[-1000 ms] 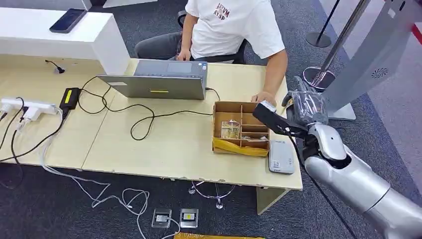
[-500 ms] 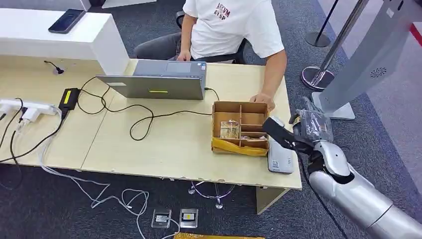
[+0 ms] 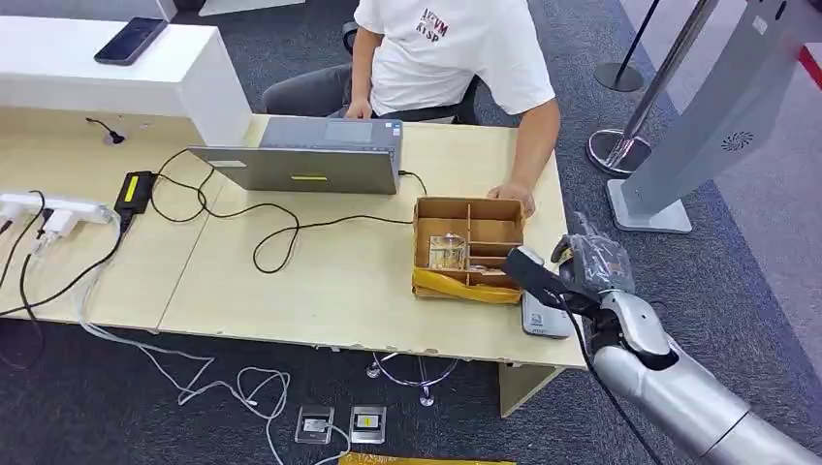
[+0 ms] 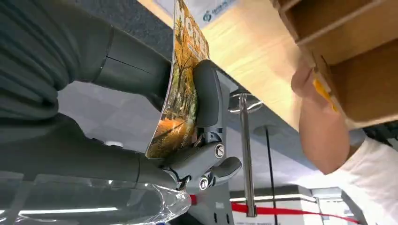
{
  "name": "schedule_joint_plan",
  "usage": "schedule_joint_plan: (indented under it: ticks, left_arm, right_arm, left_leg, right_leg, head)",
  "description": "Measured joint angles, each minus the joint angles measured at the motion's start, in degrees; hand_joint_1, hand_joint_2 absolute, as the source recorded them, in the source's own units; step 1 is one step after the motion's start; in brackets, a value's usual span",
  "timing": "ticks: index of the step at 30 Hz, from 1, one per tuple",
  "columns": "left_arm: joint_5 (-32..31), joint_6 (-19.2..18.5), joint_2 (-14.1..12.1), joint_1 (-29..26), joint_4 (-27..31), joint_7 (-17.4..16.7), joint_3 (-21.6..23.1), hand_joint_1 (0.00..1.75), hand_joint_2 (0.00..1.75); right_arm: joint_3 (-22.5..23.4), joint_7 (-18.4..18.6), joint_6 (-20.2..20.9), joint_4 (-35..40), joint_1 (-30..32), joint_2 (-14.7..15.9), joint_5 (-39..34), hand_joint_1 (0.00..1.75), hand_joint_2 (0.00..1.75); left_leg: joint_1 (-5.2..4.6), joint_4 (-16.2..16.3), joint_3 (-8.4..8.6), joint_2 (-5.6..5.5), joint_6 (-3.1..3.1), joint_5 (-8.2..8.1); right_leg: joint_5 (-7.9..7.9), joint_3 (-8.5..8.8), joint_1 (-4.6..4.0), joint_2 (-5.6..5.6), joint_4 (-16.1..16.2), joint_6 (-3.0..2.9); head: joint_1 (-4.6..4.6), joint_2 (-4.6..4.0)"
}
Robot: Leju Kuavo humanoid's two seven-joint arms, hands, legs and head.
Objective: Pass the card to the sensor for recognition and then transmit it.
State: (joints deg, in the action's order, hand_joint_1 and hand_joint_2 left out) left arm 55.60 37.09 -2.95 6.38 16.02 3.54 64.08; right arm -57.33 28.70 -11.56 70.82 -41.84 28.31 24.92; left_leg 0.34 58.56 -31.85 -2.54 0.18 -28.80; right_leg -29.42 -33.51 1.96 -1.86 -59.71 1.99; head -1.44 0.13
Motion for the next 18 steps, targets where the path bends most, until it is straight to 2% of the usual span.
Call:
schedule_joint_plan:
  ticks: [18]
  left_arm:
    - [0.94,0.04,0.00,0.00,0.00,0.00,0.00,0.00,1.75]
  right_arm:
    - [0.00,-2.10,-1.14,-6.21,2.62,-2.86,-2.21,1.75,1.75]
  left_leg:
    - [0.00,0.00,0.01,0.00,0.00,0.00]
  right_leg:
    - [0.00,0.00,0.00,-0.01,0.00,0.00]
  head:
    - [0.00,0.00]
